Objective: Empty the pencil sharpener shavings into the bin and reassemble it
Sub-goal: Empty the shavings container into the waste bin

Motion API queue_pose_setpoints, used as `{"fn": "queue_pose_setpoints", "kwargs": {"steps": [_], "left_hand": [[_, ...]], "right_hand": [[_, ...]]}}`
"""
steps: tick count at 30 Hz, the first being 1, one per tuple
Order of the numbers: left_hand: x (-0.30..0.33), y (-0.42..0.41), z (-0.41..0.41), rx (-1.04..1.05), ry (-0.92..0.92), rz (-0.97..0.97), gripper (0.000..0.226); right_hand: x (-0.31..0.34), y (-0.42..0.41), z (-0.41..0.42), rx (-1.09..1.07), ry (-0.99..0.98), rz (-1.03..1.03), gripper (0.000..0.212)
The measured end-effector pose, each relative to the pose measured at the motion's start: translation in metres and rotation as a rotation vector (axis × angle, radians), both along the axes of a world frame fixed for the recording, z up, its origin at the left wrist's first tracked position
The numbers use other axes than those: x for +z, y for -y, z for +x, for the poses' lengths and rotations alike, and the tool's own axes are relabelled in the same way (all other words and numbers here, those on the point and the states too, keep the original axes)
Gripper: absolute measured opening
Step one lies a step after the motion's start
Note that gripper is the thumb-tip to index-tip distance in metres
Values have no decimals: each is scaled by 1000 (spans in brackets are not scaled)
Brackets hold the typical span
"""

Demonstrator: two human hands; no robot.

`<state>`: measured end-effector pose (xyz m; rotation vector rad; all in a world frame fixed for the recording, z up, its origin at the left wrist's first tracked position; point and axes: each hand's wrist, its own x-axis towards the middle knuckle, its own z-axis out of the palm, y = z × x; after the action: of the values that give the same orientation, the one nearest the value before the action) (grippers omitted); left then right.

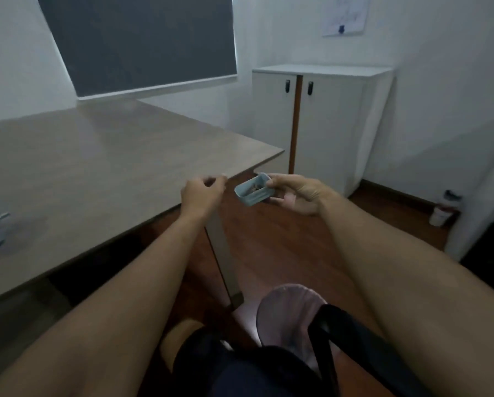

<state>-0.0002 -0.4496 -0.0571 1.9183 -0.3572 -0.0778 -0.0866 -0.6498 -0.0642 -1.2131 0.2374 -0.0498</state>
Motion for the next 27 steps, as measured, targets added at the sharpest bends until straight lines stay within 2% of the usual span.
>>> {"fn": "queue_pose_setpoints", "kwargs": {"steps": [5, 12, 19, 24, 27], "left_hand": [[-80, 44, -16, -67, -140, 105, 47], [-199, 92, -36, -79, -334, 249, 37], [-316, 110, -38, -47, -513, 512, 48], [-380, 105, -45, 13, -697, 587, 62], [-401, 106, -49, -17, -748, 654, 50]], "right_hand": [[-73, 46, -28, -12, -140, 49, 34], [-188, 90, -45, 22, -347, 100, 38], [-295, 112, -62, 27, -533, 159, 38], [-353, 111, -75, 38, -655, 162, 44], [-372, 107, -80, 47, -706, 139, 37]]}}
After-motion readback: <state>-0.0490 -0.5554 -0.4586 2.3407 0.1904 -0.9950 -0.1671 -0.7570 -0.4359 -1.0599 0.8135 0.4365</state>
